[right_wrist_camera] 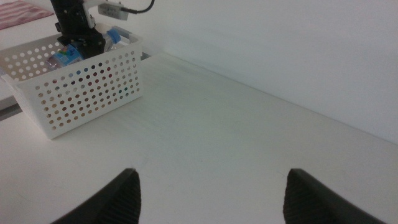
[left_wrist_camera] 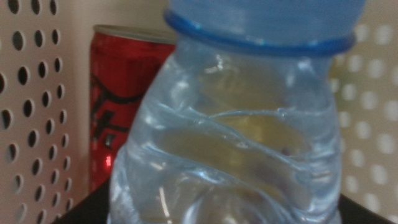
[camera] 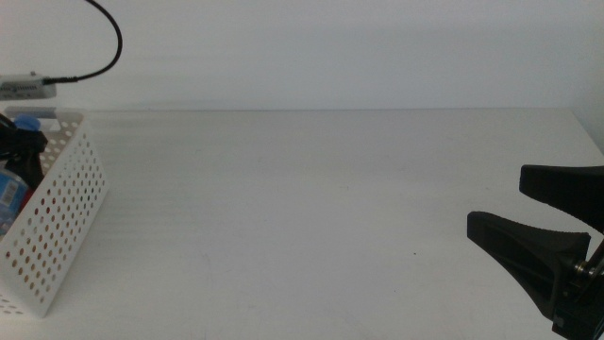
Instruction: Use arms to grab the bottles and put them into the dustbin to the left of the table.
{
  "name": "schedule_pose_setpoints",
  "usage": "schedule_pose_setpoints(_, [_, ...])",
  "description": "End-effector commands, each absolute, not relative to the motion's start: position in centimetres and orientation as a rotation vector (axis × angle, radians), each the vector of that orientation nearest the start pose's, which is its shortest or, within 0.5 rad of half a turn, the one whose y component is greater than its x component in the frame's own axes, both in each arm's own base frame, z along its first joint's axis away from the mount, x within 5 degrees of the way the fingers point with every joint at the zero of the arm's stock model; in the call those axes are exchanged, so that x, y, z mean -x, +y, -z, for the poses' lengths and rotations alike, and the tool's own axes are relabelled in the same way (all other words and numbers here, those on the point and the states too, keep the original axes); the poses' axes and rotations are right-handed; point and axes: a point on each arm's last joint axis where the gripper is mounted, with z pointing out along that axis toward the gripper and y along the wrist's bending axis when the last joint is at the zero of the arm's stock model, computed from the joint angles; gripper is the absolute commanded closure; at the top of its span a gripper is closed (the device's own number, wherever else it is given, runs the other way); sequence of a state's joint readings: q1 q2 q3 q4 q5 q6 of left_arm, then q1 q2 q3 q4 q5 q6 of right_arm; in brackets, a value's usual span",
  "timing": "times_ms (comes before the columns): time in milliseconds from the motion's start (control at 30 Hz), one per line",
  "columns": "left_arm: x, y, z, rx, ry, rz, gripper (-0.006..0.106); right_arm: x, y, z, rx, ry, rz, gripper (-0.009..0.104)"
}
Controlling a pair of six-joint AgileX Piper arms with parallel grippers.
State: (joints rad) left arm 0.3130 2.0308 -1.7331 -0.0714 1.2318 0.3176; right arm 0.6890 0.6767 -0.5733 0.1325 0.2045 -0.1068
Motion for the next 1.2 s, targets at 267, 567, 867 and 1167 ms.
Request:
schedule_pose_setpoints(267, [-39.5,12.2,-27.2,-0.077,2.954,-0.008,0.016,-11.1,9.2,-34.4,0.576,1.612,-0.532,0.035])
schedule_pose_setpoints(567, [-38.7,10.0,-31.3,-0.022,2.902,-0.163,0.01,-11.1,9.2,-34.4,0.576,1.612,-0.532,0.035])
schedule_pose_setpoints(867, [-34.6,3.3,-38.2,-0.055,2.656,-0.047,0.01,-11.1,9.2,-34.4,0.576,1.612,-0.532,0.035])
schedule_pose_setpoints(1167, [-27.3,-3.8,-44.1,-0.278,2.302,0.065,0.01,-11.1,9.2,-34.4,0.576,1.612,-0.532,0.035])
